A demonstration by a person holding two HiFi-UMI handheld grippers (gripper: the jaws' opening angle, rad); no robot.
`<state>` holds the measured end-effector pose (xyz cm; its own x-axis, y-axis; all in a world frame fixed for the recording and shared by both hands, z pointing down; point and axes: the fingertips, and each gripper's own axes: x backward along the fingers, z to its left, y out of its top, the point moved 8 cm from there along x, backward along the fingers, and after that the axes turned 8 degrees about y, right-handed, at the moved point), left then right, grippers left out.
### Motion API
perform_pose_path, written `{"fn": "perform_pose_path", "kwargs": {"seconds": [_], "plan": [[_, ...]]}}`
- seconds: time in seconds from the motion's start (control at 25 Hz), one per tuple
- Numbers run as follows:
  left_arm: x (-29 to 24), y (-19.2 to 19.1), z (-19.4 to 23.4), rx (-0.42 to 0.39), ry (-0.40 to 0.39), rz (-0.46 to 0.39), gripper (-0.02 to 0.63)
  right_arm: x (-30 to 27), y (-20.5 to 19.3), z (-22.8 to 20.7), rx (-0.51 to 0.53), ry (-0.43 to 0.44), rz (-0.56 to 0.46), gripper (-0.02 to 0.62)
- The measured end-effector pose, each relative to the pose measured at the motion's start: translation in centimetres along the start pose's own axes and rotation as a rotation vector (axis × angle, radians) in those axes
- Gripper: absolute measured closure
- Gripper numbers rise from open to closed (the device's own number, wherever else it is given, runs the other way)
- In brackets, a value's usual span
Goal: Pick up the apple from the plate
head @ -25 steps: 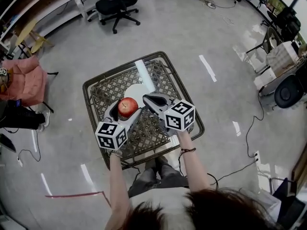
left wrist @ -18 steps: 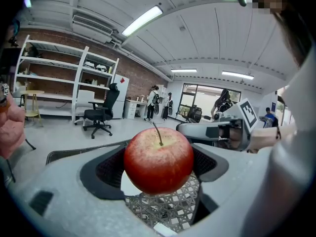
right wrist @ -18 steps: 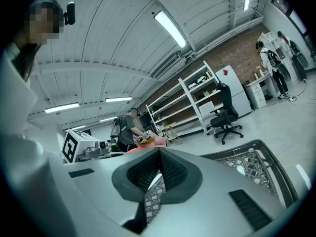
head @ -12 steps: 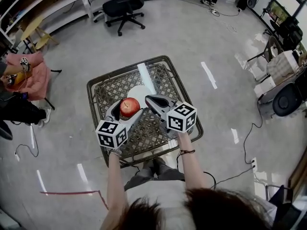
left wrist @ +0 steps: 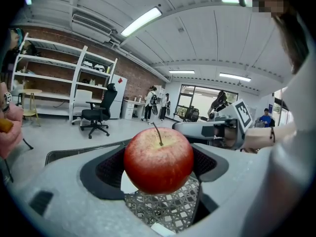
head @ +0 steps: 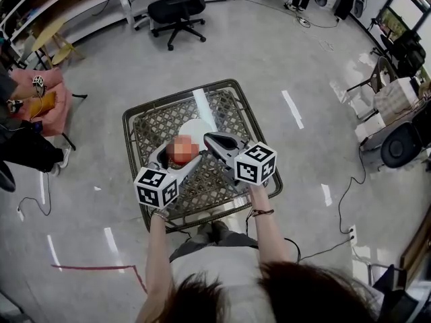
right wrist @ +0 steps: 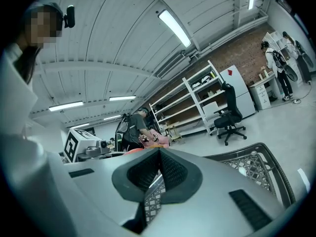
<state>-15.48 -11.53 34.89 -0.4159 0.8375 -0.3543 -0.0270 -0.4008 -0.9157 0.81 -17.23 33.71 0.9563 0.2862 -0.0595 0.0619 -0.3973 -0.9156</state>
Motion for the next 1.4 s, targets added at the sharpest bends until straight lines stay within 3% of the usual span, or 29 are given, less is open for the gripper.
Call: {"fn": "perform_pose_path", "kwargs": {"seconds": [1.4], "plan": [[-0.18,-0.29,-0.93,-0.011,-0.010,0.003,0.192,1.07,-0.39,-0.07,0.007,-0.004,-0.006,0.586]]}}
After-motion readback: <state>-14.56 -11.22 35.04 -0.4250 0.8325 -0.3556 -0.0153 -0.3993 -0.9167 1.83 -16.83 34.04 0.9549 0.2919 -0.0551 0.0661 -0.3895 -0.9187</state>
